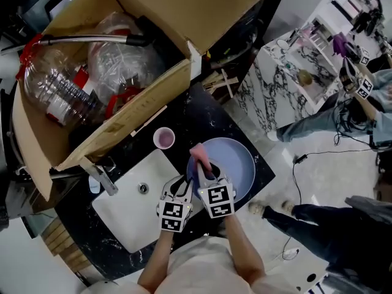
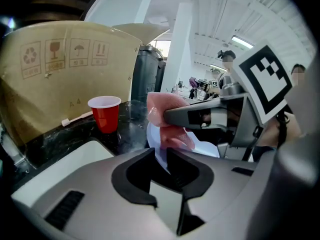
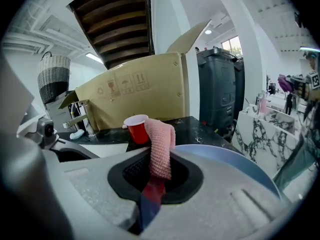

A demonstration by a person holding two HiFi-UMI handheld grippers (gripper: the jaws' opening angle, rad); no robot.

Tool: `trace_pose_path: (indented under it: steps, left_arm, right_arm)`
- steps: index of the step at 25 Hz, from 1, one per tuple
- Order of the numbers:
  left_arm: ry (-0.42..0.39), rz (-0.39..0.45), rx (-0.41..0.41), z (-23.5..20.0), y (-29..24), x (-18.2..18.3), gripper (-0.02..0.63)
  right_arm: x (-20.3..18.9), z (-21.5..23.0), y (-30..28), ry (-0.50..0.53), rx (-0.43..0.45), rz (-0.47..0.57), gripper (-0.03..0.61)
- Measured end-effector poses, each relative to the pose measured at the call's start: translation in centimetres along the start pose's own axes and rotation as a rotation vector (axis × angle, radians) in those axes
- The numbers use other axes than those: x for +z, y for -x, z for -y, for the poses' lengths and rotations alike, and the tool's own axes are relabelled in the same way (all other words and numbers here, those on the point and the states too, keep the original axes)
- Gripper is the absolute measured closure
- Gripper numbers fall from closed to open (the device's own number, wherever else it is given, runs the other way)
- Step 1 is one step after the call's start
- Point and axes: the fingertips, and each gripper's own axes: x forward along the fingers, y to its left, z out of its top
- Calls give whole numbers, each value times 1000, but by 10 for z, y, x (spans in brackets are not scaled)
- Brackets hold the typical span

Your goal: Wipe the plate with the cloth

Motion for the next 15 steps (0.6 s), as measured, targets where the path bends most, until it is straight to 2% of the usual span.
trace_pose_path:
  steps: [15]
  left_arm:
    - [4, -6, 1, -1, -2, -7, 538]
  right_arm:
    - [-22, 27, -19, -9, -71, -89, 551]
